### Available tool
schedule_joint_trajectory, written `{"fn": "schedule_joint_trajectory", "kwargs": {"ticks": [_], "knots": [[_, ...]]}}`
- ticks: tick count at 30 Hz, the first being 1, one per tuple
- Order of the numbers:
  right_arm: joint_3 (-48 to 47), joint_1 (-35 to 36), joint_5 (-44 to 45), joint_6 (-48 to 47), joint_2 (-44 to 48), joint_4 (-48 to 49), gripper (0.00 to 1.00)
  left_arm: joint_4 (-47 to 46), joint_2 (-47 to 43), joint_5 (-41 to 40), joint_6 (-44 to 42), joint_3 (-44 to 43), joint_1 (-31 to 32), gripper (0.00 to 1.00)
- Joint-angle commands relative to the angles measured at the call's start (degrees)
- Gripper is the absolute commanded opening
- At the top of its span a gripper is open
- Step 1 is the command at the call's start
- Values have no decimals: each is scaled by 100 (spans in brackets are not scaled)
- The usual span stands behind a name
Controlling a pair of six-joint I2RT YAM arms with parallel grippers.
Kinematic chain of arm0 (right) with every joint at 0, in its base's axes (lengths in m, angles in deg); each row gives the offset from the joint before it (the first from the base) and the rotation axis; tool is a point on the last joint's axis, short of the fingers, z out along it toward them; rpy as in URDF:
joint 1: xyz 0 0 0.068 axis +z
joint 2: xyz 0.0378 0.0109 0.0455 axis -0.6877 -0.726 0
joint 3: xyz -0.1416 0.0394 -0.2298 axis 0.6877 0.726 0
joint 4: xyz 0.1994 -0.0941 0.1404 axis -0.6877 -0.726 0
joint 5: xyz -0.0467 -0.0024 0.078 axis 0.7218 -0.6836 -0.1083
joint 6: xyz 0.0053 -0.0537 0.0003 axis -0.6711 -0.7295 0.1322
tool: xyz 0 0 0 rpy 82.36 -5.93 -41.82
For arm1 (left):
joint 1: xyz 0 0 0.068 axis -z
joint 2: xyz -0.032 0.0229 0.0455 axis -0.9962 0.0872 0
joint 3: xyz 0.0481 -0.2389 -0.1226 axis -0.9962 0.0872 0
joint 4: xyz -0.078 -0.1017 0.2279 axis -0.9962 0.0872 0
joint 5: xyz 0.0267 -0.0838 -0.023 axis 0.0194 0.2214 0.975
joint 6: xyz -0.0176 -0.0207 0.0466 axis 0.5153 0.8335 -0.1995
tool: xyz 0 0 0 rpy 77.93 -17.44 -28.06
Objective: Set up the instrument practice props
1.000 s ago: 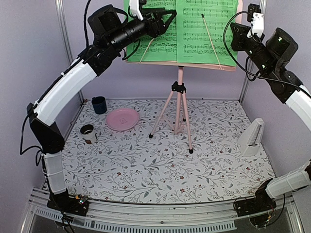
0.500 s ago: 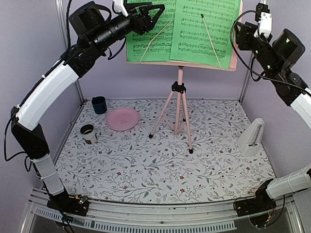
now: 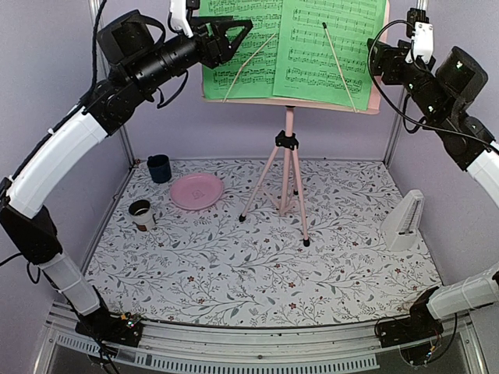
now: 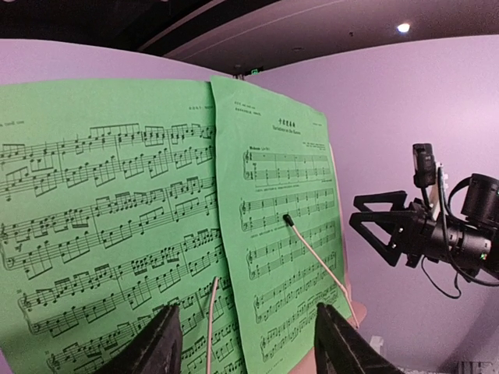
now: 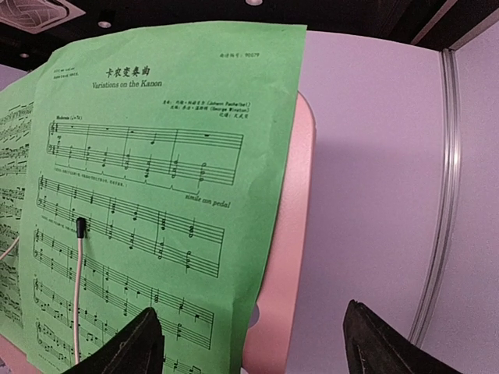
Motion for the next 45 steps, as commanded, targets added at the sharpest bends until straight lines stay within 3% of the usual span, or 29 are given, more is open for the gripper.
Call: {"fn": "schedule_joint_trajectory", "kwargs": {"ticks": [1,7,11,21,45], "knots": [[-46,-16,-120,237,-55,-209,81,201,-216,11,85,412,114,58],[-118,-50,488,232,-234,-167,85,15,-424,-76,90,849,230,58],[-87,-127,254,303,-262,-200,85,-89,-561,-172,92,1047,239,62],[-71,-246,-93,242,-319,-212,58,-133,-775,-551,108,1514,234,68],[-169,-632,-474,48,-254,-256,38,-106,-1143,-594,345,1954,4,68]]}}
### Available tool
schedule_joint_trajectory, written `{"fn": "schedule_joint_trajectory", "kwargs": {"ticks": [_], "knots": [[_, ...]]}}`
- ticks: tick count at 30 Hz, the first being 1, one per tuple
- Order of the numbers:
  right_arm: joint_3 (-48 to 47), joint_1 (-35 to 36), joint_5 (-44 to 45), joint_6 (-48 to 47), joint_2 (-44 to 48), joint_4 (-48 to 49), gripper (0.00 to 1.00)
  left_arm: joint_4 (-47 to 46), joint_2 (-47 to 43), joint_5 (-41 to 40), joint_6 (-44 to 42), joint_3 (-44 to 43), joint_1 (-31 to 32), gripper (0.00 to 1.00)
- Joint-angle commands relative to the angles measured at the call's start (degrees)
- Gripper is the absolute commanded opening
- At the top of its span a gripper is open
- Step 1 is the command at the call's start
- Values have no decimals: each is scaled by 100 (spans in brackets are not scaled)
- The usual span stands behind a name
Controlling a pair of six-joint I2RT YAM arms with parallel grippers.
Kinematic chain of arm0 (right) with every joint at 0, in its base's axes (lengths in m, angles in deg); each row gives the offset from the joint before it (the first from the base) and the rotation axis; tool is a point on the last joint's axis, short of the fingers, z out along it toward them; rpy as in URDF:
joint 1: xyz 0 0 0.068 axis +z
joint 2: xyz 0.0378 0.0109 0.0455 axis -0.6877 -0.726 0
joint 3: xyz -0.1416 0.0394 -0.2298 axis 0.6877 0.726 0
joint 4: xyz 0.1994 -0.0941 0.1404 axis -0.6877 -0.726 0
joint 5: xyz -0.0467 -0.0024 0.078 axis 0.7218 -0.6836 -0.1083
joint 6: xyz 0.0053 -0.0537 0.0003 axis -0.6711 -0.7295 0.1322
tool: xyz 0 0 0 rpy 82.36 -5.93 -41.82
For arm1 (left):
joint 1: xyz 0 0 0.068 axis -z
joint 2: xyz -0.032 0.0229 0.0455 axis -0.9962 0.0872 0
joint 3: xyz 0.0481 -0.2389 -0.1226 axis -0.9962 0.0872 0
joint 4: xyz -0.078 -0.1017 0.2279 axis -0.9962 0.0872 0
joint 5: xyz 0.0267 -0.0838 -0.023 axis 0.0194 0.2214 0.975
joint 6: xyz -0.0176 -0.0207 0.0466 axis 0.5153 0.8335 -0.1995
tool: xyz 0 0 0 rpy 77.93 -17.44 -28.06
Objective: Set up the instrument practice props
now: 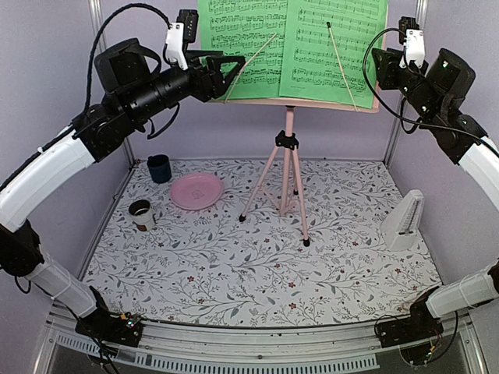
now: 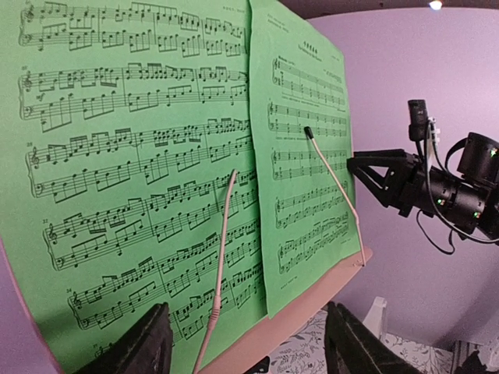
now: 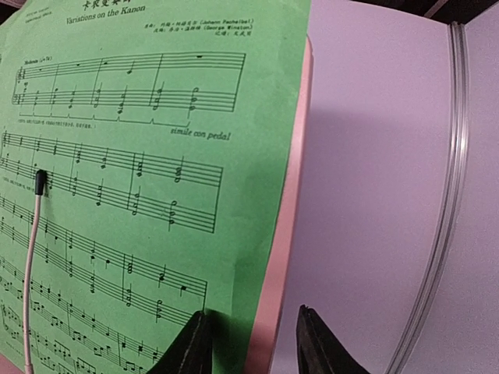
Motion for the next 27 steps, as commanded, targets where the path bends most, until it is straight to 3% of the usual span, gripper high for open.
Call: {"fn": "schedule_joint_trajectory", "kwargs": {"ticks": [1,7,14,27], "knots": [[-200,-77,-51,-182,22,0,38,-85,-164,68,135,123,-131,68],[-405,-83,34,-343,-18,-26,52,-89,-293,108,278,285,-235,68],[-550,-88,-313,-234,60,-159,75,-46,-471,144,389,463,-356,69],[-665,-88,-925,146,392,-873,100,373,-927,166,703,871,-661,73]]}}
